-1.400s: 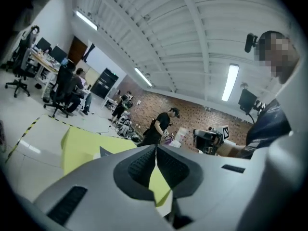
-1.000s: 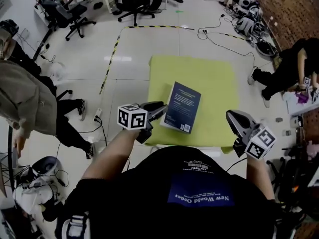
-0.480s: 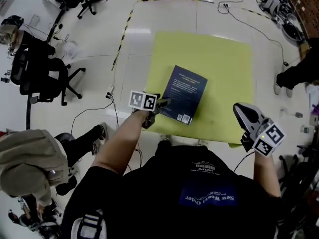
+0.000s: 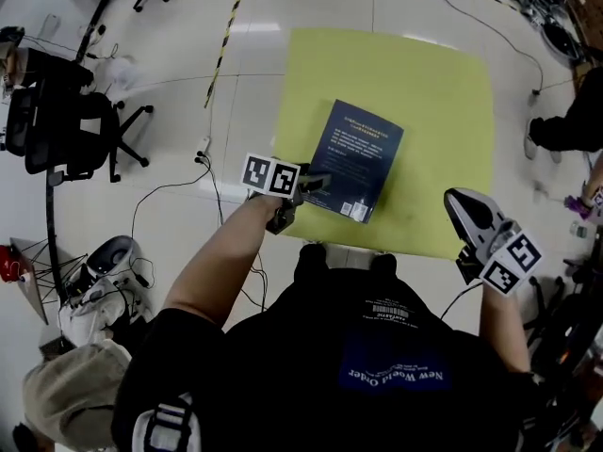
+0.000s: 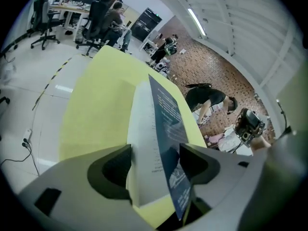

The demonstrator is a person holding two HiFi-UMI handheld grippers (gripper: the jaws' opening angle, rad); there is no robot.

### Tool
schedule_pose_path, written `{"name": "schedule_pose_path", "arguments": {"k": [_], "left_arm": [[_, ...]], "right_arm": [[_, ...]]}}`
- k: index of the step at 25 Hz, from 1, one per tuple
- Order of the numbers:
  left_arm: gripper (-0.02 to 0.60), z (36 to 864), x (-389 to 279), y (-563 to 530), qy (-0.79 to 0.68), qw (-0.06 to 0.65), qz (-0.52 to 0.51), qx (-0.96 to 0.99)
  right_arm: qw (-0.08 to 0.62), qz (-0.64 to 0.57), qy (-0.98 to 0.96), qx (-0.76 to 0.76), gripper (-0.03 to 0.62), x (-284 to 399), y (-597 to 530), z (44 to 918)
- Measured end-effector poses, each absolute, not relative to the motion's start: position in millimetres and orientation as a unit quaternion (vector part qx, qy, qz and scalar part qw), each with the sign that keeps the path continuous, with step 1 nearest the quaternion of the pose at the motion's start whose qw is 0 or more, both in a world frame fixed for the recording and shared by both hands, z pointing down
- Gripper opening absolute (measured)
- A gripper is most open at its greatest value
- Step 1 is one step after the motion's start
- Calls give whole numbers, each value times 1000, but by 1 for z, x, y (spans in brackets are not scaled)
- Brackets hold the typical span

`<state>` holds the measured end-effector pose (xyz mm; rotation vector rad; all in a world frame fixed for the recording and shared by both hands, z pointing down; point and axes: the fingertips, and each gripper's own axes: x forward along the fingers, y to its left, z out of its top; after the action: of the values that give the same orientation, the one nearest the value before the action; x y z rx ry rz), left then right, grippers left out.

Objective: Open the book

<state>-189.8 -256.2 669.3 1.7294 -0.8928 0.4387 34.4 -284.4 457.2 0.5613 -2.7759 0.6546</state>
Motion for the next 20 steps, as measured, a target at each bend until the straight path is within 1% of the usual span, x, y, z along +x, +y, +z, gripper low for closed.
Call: {"name": "schedule_pose_path", "arguments": {"k": [3,8,10,13,18,20], "left_arm": [[300,658,-192,-256,-362,554,144,736],[299,635,-200,-258,-324,594,12,736],[299,638,-201,-258,-327,603,-3,728],[299,655,-201,-256,-345,606,35,716],[299,685,-194,-256,-372,576,170,708],[298,693,-193,-255,-376,569,203,702]], "right_arm": [[118,224,-949,186,-14,25,-283,457],[123,224,-950,182,-14,20,-283,458],[128,225,-949,182,-14,19,-283,461],[135,228,-947,184,-14,19,-284,465],[139,232,-944,189,-14,24,-285,469],[140,234,-943,189,-14,27,-284,471]]}}
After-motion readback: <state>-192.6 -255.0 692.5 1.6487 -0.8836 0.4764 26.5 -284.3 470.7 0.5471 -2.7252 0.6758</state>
